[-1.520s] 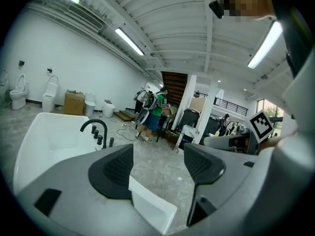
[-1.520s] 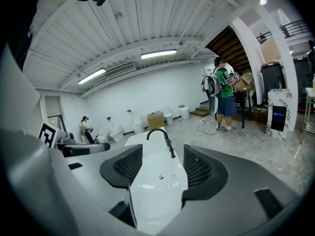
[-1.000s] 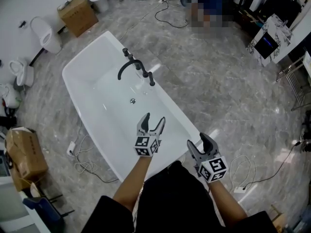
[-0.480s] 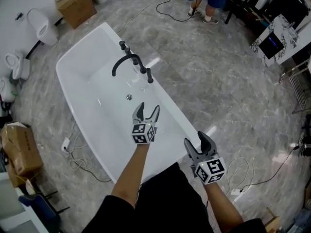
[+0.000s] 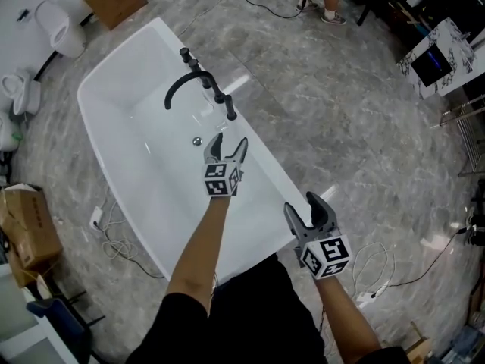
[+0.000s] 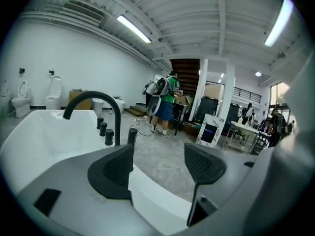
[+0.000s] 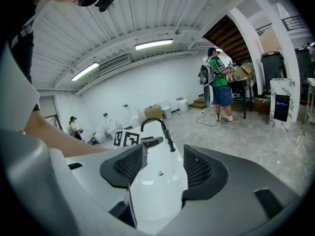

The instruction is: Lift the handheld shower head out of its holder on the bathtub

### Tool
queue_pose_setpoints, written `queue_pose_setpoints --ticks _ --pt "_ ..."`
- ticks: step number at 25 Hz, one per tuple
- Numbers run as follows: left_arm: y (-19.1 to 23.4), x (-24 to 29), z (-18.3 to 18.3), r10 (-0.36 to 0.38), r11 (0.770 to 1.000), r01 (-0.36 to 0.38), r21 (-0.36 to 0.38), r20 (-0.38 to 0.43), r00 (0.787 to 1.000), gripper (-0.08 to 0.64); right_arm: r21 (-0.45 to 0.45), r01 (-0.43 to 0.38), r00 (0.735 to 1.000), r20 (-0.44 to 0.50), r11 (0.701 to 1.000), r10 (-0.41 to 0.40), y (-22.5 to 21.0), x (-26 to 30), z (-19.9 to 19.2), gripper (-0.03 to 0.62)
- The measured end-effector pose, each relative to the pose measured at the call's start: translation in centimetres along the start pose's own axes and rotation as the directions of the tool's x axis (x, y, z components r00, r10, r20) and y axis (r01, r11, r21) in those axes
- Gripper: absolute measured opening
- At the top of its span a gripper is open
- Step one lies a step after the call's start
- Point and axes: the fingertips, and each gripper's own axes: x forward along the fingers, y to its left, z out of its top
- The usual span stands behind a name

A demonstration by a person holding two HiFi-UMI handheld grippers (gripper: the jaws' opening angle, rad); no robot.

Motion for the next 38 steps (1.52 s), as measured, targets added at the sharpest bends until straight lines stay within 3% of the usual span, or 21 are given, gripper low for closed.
queue_pose_setpoints --ticks 9,17,22,26,32,38 --pt "1.6 6.1 2.2 0.008 1.0 -0.008 -0.014 -0.003 1.0 0.302 0.019 -0.018 0.999 -0.039 1.0 0.019 0.1 1.4 -2.0 0.232" --pt "4.7 9.6 1.1 0.054 0.998 -0.053 0.024 -0.06 0.997 0.302 0.033 -0.007 0.996 -0.084 0.999 0.01 -1.7 1.2 -5.2 0.232" --pt "5.6 11.9 0.5 0.032 0.999 -0.032 -0.001 -0.093 0.995 0.31 0.036 0.008 0.995 -0.104 0.999 -0.004 -3.2 0.9 -6.9 0.232" --pt "6.4 13.4 -0.3 0.029 0.999 -0.025 0.025 -0.132 0.991 0.311 0.042 0.016 0.991 -0.133 0.999 -0.01 -3.4 0.3 -9.4 0.232" --pt "7.9 15.1 -1.2 0.049 0.998 -0.044 0.036 -0.145 0.988 0.311 0.075 0.049 0.982 -0.185 0.996 -0.034 -4.1 -0.9 -13.3 0.232" --pt "8.5 16.6 -0.8 0.041 0.999 -0.037 0.03 -0.133 0.99 0.308 0.092 0.054 0.981 -0.19 0.994 -0.035 -3.9 -0.6 -14.3 0.232"
